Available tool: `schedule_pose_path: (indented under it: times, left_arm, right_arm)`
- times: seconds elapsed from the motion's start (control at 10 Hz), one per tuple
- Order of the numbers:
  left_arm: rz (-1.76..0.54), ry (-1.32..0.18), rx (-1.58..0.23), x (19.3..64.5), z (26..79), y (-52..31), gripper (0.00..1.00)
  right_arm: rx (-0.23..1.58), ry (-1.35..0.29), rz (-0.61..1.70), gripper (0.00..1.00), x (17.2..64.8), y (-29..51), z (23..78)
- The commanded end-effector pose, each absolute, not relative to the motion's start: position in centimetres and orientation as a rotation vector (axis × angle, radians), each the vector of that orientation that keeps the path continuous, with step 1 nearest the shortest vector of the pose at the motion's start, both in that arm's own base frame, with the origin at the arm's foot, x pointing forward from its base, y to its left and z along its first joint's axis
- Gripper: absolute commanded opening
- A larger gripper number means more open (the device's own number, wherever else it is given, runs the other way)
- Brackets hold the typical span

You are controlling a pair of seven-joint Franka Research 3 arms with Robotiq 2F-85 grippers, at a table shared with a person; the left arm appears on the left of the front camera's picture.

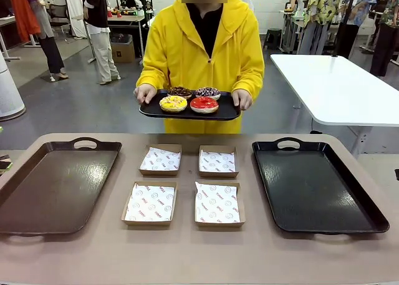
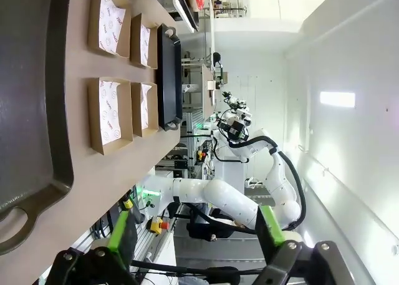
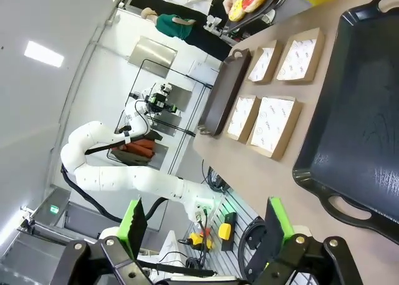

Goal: Individually package the donuts and arrange them on the tray.
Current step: Pick up one Paper togo box.

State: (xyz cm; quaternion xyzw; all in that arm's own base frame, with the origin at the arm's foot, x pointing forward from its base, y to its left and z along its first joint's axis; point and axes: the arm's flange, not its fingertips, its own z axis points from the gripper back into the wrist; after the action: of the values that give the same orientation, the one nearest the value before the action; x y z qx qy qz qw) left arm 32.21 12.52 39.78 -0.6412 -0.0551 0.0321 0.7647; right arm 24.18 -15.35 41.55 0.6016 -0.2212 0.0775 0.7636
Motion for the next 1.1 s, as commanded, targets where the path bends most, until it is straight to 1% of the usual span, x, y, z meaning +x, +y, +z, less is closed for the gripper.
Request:
schedule_pose_path:
  times: [0.0,1.0]
  left_arm:
    - [0.072,-0.133,-1.414,32.15,39.82,12.57,1.00]
    - [0.072,-0.133,-1.414,32.15,39.82,12.57,1.00]
  right_arm:
    - [1.312,-0.515,0.175,1.00,24.66,-15.46,41.70]
    - [1.312,-0.515,0.175,1.00,24.66,-15.46,41.70]
